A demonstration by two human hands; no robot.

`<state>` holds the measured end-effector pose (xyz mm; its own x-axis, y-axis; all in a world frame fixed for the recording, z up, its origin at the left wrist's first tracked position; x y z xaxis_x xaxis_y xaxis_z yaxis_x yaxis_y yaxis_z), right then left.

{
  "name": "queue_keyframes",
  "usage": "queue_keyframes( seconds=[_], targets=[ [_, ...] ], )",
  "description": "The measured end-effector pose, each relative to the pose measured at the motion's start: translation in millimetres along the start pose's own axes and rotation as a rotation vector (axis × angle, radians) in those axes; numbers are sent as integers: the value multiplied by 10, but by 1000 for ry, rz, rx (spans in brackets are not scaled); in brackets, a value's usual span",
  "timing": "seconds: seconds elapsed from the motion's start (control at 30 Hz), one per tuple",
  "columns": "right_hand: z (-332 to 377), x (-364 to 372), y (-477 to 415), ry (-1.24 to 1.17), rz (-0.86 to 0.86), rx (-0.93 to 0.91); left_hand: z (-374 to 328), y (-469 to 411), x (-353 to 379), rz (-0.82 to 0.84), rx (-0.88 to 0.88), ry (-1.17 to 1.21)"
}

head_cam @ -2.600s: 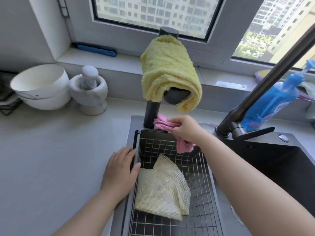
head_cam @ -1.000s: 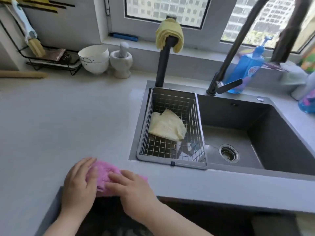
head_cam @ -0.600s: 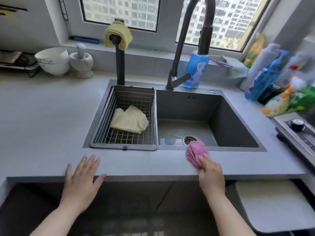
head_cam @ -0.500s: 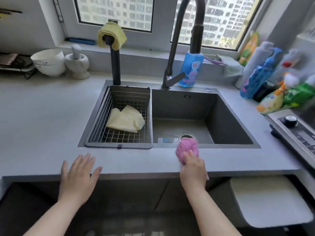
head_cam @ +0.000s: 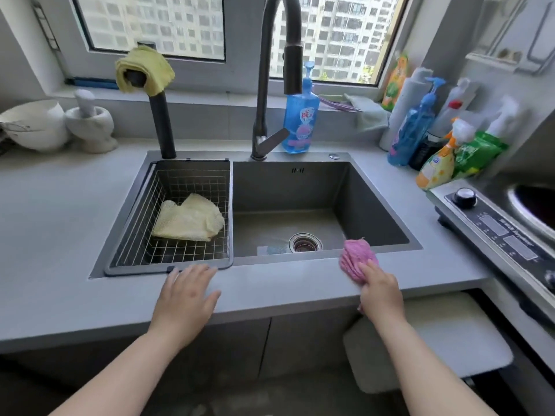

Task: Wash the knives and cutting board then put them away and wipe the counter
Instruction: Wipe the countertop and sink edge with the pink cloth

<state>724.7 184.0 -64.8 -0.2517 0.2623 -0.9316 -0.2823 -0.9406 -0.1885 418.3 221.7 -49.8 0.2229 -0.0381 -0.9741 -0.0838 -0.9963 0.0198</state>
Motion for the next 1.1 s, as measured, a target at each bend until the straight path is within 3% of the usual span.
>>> queue_keyframes(
  seconds=[0.1, 0.23, 0.33, 0.57, 0.63, 0.73, 0.8, 0.97, 1.1],
  targets=[
    [285, 95, -21, -8, 49, -24, -200, -160, -18, -1, 17, 35],
    [1048, 374, 123, -135, -41, -570, -390, -464, -11, 0, 78, 98],
    [924, 457, 8, -91, 16, -646, -463, -727, 34, 23, 106, 77],
    [-285, 46, -397, 79, -13, -5, -622, -1468, 65, 45, 109, -8],
    [-229, 83, -358, 48, -25, -30, -649, -1704, 93, 69, 110, -65],
    [-208, 184, -285, -3, -99, -243, -692, -2067, 124, 73, 163, -196],
    [-362, 152, -355, 97, -138, -263, -675, -2326, 128, 73, 172, -227],
    [-600, -7, -638, 69, -156, 88, -643, -2684, 197, 149, 73, -245],
    [-672, -38, -848, -84, -92, 223, -812, -2756, 268, 136, 77, -242]
  ],
)
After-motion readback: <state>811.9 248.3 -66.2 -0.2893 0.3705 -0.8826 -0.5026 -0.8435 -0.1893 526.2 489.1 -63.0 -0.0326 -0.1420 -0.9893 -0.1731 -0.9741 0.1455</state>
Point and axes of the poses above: each hand's wrist, its own y-axis away from the middle knuckle, its own x-axis out of the palm, z = x × y, the point moved 1 cm from there along -y, towards the middle knuckle, and after that the axes turned 10 degrees about -x, right-handed, at the moved point
